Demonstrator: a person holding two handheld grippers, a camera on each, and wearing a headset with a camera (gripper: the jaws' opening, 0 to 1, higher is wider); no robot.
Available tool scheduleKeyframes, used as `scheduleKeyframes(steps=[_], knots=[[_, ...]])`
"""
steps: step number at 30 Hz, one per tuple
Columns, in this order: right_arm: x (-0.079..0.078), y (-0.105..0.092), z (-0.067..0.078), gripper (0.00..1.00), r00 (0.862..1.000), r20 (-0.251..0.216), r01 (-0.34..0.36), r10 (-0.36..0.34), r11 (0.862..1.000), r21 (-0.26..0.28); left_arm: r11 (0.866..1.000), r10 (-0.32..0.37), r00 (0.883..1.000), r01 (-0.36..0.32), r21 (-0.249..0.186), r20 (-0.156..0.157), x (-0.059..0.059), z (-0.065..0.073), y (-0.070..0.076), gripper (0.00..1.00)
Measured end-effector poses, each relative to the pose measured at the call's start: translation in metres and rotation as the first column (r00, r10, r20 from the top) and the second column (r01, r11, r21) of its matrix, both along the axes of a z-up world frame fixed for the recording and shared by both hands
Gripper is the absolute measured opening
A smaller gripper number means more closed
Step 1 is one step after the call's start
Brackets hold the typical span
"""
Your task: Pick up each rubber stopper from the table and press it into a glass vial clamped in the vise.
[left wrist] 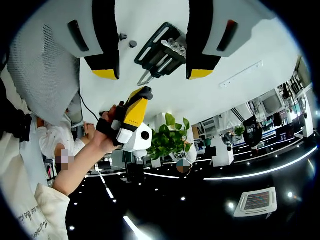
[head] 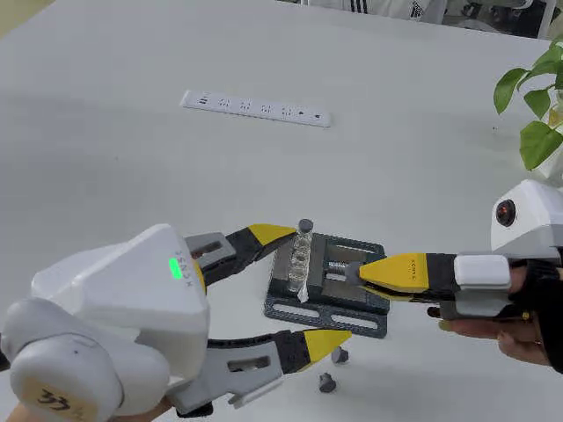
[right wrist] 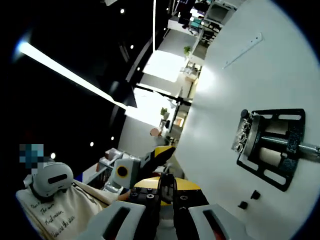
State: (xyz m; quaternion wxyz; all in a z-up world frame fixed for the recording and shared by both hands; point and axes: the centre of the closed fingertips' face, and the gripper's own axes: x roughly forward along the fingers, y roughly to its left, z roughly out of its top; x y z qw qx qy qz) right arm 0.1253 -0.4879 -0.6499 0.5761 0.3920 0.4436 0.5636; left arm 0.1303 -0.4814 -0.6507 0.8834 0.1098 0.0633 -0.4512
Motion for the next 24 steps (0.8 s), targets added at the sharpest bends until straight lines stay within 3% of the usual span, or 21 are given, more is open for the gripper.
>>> scheduleKeyframes(steps=[5,8,12,24], knots=[[-0.006,0.000,0.004,0.04,0.997,-0.082,0.004,0.000,0.999,0.042,0.997,-0.070,0.998,0.070,-0.033,-0.009,-0.008,0.004,-0.010,0.29],[-0.011,0.001,0.004,0.04,0.995,-0.099,-0.011,0.015,0.999,0.044,0.995,-0.090,0.996,0.090,-0.036,-0.003,-0.011,0.005,-0.013,0.19],[-0.017,0.000,0.004,0.04,0.993,-0.116,-0.031,0.036,0.999,0.043,0.995,-0.098,0.995,0.098,-0.034,0.004,-0.012,0.007,-0.015,0.17],[-0.026,0.000,0.000,0.04,0.988,-0.138,-0.069,0.072,0.997,0.033,0.985,-0.170,0.985,0.169,0.027,0.037,-0.021,0.003,-0.021,0.05]])
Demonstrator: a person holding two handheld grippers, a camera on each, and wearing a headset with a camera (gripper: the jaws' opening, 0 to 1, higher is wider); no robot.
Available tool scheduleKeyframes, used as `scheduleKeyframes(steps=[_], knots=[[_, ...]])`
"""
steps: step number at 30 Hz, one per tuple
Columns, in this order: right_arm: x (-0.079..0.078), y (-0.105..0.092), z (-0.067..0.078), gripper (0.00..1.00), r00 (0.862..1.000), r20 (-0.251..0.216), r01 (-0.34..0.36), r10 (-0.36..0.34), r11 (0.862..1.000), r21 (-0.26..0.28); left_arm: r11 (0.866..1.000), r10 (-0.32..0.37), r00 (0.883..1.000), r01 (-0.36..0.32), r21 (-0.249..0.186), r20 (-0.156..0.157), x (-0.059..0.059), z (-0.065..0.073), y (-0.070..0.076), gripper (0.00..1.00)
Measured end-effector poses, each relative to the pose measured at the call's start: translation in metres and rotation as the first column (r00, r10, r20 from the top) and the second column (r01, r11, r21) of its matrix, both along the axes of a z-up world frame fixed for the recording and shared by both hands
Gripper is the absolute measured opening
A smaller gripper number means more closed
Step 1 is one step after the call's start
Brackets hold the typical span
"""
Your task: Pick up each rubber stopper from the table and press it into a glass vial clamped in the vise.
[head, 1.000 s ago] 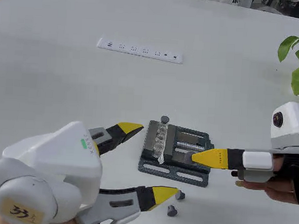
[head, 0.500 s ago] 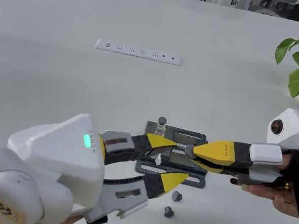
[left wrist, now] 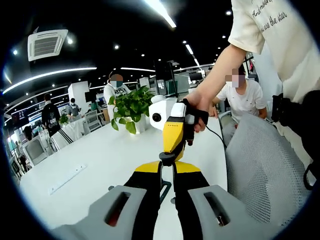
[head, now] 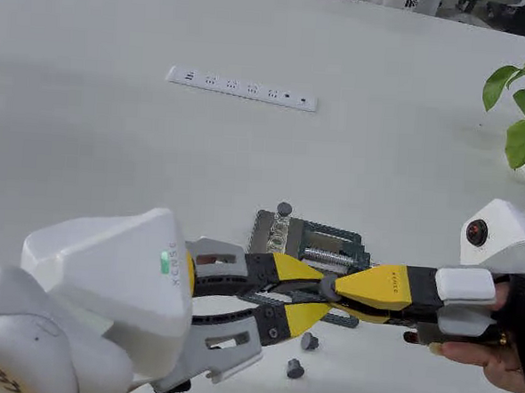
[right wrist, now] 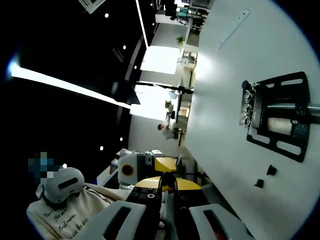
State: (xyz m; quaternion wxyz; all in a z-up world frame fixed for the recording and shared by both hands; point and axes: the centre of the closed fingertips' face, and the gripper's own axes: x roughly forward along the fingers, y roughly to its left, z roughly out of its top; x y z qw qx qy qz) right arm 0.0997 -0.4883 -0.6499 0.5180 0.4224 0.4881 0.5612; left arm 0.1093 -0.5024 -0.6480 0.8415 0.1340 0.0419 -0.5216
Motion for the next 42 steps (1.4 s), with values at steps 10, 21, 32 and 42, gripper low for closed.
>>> scheduleKeyframes(steps=[10,21,32,42], knots=[[-0.009,-0.001,0.007,0.04,0.999,-0.032,-0.031,0.032,0.998,0.045,0.999,-0.041,0.999,0.041,-0.013,0.008,-0.009,0.007,-0.003,0.05],[-0.014,-0.005,0.010,0.04,0.997,-0.036,-0.058,0.061,0.995,0.079,0.996,-0.081,0.997,0.081,-0.038,0.014,-0.015,0.012,-0.005,0.05],[-0.019,-0.006,0.016,0.04,0.997,-0.041,-0.056,0.061,0.992,0.116,0.994,-0.089,0.996,0.089,-0.060,0.003,-0.017,0.014,-0.005,0.04],[-0.008,-0.009,0.004,0.17,0.981,0.186,-0.061,0.055,0.998,0.024,0.997,-0.058,0.996,0.055,-0.045,-0.064,-0.013,0.005,-0.006,0.04]])
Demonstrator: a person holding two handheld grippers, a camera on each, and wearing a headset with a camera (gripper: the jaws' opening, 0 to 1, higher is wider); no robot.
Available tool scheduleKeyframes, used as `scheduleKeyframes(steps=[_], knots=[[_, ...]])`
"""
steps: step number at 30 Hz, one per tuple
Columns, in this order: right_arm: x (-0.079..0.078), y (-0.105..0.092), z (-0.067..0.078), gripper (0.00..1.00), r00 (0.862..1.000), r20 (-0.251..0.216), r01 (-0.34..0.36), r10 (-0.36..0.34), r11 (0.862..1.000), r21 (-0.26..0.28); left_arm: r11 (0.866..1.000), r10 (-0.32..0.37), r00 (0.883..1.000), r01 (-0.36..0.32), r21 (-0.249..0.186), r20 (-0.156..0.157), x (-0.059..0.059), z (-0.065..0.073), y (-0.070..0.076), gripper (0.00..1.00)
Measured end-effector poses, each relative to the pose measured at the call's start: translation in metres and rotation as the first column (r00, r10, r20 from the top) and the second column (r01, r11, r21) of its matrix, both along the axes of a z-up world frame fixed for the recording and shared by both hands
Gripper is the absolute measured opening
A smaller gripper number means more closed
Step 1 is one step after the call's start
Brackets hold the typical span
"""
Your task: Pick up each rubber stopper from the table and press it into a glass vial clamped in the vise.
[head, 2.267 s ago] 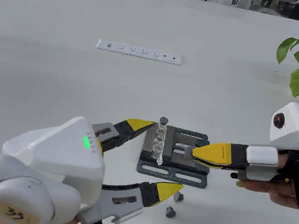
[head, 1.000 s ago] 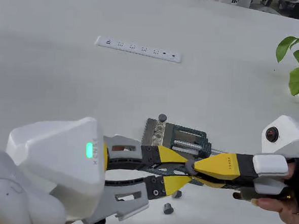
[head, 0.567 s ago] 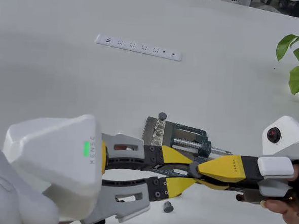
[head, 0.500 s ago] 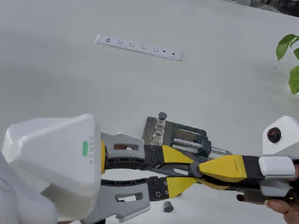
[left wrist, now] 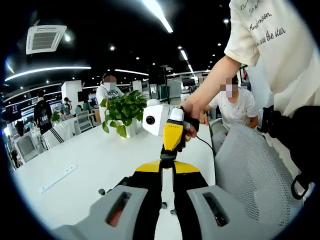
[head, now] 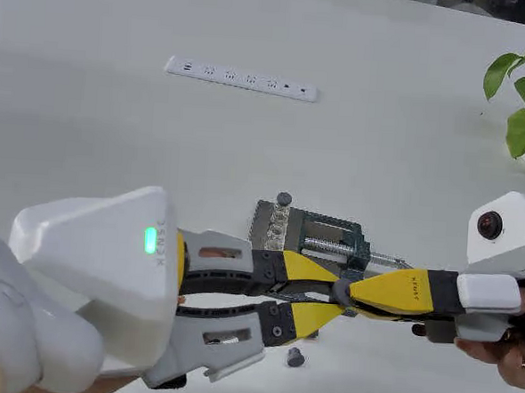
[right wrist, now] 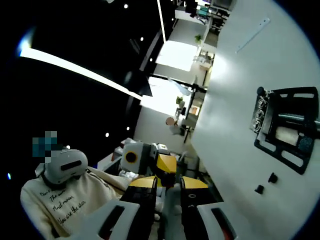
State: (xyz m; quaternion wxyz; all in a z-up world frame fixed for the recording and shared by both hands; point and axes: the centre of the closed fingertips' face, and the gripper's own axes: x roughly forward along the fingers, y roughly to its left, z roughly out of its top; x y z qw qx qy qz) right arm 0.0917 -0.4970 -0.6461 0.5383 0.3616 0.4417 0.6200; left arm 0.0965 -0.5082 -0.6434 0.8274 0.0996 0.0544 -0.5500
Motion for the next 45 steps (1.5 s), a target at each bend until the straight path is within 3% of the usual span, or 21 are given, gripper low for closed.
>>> scheduleKeyframes(steps=[1,3,4,6,7,8,11,12,13,14,16,17,18,19,22,27,29,31,34,38,45], knots=[[0.004,0.000,-0.001,0.23,0.999,0.041,0.010,-0.009,1.000,-0.012,1.000,0.006,1.000,-0.006,0.001,-0.024,0.000,-0.002,0.000,0.04],[0.006,-0.003,-0.005,0.27,0.991,0.130,-0.008,0.017,0.998,-0.066,1.000,0.022,0.999,-0.021,0.003,-0.031,0.003,-0.005,0.001,0.04],[0.012,-0.003,-0.006,0.27,0.977,0.212,0.004,0.016,0.996,-0.093,0.999,0.037,0.997,-0.036,0.020,-0.068,0.005,-0.011,0.002,0.04],[0.013,-0.004,-0.007,0.27,0.948,0.314,-0.013,0.057,0.990,-0.138,0.999,0.048,0.996,-0.046,0.025,-0.075,0.007,-0.015,0.003,0.04],[0.014,-0.003,-0.005,0.26,0.925,0.373,-0.020,0.078,0.988,-0.156,0.998,0.059,0.992,-0.057,0.023,-0.108,0.008,-0.019,0.005,0.04],[0.013,-0.003,-0.004,0.26,0.913,0.397,-0.031,0.098,0.984,-0.174,0.998,0.059,0.992,-0.057,0.019,-0.113,0.008,-0.019,0.005,0.04],[0.020,-0.007,-0.011,0.26,0.816,0.542,-0.045,0.201,0.957,-0.286,0.997,0.074,0.986,-0.072,0.021,-0.147,0.010,-0.025,0.007,0.04],[0.021,-0.009,-0.016,0.26,0.758,0.597,-0.052,0.262,0.937,-0.345,0.997,0.080,0.984,-0.078,0.022,-0.158,0.011,-0.026,0.008,0.04],[0.019,-0.010,-0.019,0.26,0.719,0.623,-0.064,0.308,0.921,-0.383,0.997,0.079,0.982,-0.077,0.022,-0.172,0.011,-0.028,0.008,0.04],[0.018,-0.011,-0.021,0.26,0.668,0.649,-0.077,0.363,0.902,-0.425,0.997,0.078,0.982,-0.075,0.022,-0.172,0.011,-0.028,0.008,0.04],[0.020,-0.015,-0.025,0.23,0.601,0.677,-0.098,0.424,0.880,-0.465,0.997,0.077,0.979,-0.073,0.026,-0.187,0.010,-0.030,0.008,0.04],[0.019,-0.014,-0.025,0.21,0.543,0.697,-0.108,0.468,0.862,-0.495,0.997,0.076,0.979,-0.072,0.030,-0.187,0.010,-0.030,0.008,0.04],[0.017,-0.014,-0.025,0.21,0.510,0.703,-0.117,0.496,0.849,-0.515,0.997,0.074,0.978,-0.069,0.033,-0.196,0.010,-0.032,0.007,0.04],[0.015,-0.013,-0.026,0.20,0.459,0.709,-0.125,0.536,0.829,-0.546,0.997,0.077,0.977,-0.071,0.038,-0.198,0.010,-0.033,0.007,0.04],[0.010,-0.011,-0.026,0.17,0.364,0.712,-0.151,0.600,0.792,-0.591,0.997,0.071,0.975,-0.062,0.049,-0.213,0.010,-0.036,0.005,0.04],[0.005,-0.008,-0.031,0.16,0.248,0.679,-0.173,0.691,0.721,-0.671,0.997,0.060,0.973,-0.048,0.059,-0.224,0.008,-0.038,0.001,0.04],[0.004,-0.006,-0.034,0.16,0.231,0.673,-0.179,0.703,0.710,-0.681,0.997,0.057,0.972,-0.045,0.060,-0.227,0.007,-0.038,-0.001,0.04],[0.002,-0.005,-0.036,0.15,0.240,0.669,-0.190,0.704,0.710,-0.678,0.997,0.057,0.972,-0.044,0.060,-0.227,0.006,-0.038,-0.002,0.04],[0.003,-0.005,-0.039,0.13,0.232,0.662,-0.193,0.712,0.701,-0.686,0.997,0.055,0.973,-0.040,0.068,-0.225,0.005,-0.039,-0.003,0.04],[0.002,-0.003,-0.040,0.11,0.239,0.661,-0.193,0.712,0.701,-0.686,0.997,0.053,0.972,-0.039,0.065,-0.231,0.003,-0.040,-0.003,0.04],[0.002,-0.003,-0.041,0.09,0.235,0.657,-0.197,0.717,0.697,-0.690,0.997,0.061,0.970,-0.047,0.062,-0.237,0.004,-0.041,-0.002,0.04]])
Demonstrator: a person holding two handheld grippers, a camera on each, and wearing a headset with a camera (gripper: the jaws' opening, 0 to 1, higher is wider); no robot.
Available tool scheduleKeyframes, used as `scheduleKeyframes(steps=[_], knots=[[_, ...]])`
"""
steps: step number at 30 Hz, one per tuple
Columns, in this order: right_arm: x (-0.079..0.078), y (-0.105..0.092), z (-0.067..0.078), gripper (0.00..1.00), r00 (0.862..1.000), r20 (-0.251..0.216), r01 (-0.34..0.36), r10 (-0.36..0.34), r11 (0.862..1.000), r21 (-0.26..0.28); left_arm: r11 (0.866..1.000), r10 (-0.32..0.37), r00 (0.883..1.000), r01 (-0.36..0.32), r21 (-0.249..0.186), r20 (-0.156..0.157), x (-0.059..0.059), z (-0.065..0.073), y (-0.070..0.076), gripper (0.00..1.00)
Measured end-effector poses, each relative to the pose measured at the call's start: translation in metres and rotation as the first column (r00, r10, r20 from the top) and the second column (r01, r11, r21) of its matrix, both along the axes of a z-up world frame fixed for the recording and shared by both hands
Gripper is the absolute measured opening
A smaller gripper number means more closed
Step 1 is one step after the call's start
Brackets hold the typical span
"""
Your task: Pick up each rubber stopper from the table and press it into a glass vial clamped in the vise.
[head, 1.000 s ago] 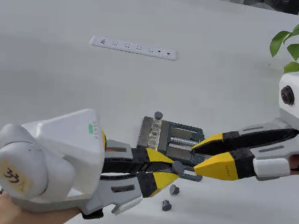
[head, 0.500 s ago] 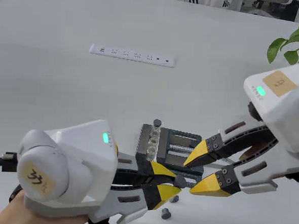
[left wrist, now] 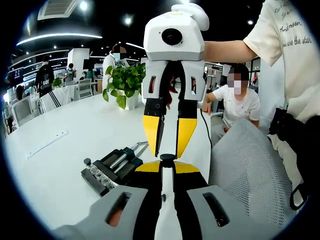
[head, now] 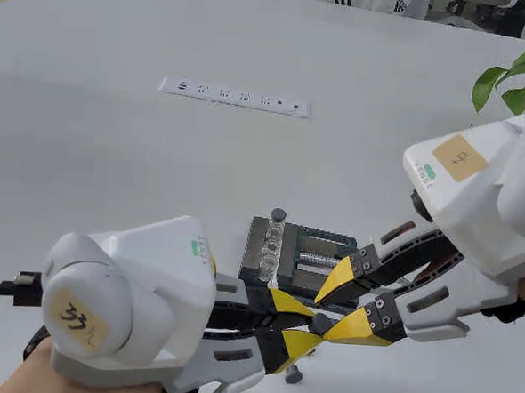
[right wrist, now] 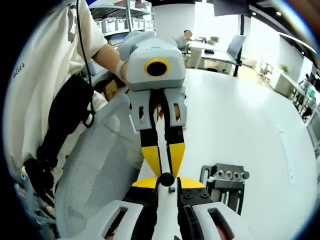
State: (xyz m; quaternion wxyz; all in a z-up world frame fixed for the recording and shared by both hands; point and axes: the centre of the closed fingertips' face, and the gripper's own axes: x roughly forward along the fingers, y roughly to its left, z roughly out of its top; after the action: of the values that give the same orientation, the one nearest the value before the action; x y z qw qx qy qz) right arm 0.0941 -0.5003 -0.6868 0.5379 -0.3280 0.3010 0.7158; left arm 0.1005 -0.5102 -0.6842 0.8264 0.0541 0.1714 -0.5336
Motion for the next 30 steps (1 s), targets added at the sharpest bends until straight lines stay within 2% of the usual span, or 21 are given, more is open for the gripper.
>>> scheduleKeyframes(steps=[12,23,30], knots=[[-0.005,0.001,-0.003,0.07,0.998,0.047,-0.045,0.047,0.998,-0.044,1.000,-0.001,1.000,0.001,0.004,-0.014,-0.001,-0.003,0.000,0.04],[-0.009,0.001,-0.005,0.07,0.995,0.053,-0.079,0.083,0.995,-0.062,1.000,-0.011,1.000,0.011,0.016,-0.009,-0.004,-0.006,0.000,0.03],[-0.010,0.001,-0.006,0.08,0.994,0.059,-0.085,0.088,0.994,-0.064,1.000,-0.004,1.000,0.005,0.004,-0.006,-0.004,-0.006,0.000,0.03]])
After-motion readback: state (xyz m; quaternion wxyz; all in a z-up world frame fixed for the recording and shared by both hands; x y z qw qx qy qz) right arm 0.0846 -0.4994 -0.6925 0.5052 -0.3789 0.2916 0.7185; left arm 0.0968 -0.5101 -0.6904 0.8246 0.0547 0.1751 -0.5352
